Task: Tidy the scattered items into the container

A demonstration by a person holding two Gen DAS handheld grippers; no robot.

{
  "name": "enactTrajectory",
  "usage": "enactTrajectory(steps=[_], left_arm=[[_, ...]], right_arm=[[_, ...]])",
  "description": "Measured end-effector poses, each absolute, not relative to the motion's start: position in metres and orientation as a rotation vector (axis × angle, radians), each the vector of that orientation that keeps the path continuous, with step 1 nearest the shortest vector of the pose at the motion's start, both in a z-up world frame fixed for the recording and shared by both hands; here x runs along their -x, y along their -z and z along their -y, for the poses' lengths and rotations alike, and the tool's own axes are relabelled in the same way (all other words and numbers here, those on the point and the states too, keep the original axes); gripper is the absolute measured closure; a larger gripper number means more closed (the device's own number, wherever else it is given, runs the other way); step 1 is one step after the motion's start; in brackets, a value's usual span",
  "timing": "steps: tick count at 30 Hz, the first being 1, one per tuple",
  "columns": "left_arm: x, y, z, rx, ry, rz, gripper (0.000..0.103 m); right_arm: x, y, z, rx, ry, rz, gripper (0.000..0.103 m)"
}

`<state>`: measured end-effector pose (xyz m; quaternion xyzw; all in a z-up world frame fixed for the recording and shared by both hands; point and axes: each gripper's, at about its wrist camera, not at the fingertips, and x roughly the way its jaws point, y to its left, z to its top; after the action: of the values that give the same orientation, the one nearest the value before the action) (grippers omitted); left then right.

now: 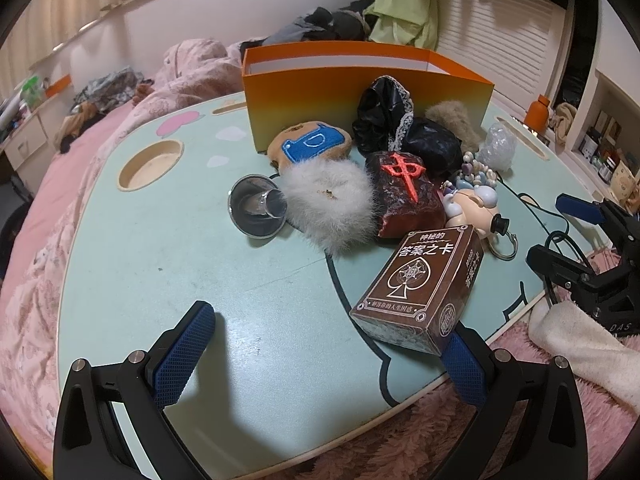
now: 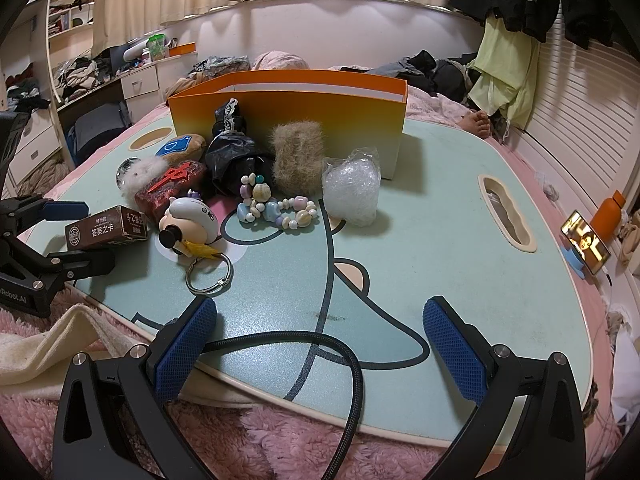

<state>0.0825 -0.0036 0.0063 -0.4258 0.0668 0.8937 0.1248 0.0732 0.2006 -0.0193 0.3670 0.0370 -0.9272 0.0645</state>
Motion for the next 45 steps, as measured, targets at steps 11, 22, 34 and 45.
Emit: enactTrajectory(steps=[11,22,34,45], left_arm=[[-0.091,-0.038,0.035,1.025,-2.565,0.077,0.000],[-0.030,-0.023,0.029,1.151,-2.627,0.034,0.043],[-0.047,-0.023,0.058,1.096,-2.627,0.142,0.078],[-0.064,-0.041,0.084,1.023,-2.684,0.218,0.078]], right_arm=[[-0.075,0.017,-0.199,-1.102,2.801,-0.109,0.000],[-0.075,0.018,-0.198,-1.102,2.802,-0.110,0.000],[-0.076,0.018,-0.197,-1.101,2.804,-0.110,0.000],[-0.065,-0.019,-0.215,-0.992,2.889,0.022,0.006]])
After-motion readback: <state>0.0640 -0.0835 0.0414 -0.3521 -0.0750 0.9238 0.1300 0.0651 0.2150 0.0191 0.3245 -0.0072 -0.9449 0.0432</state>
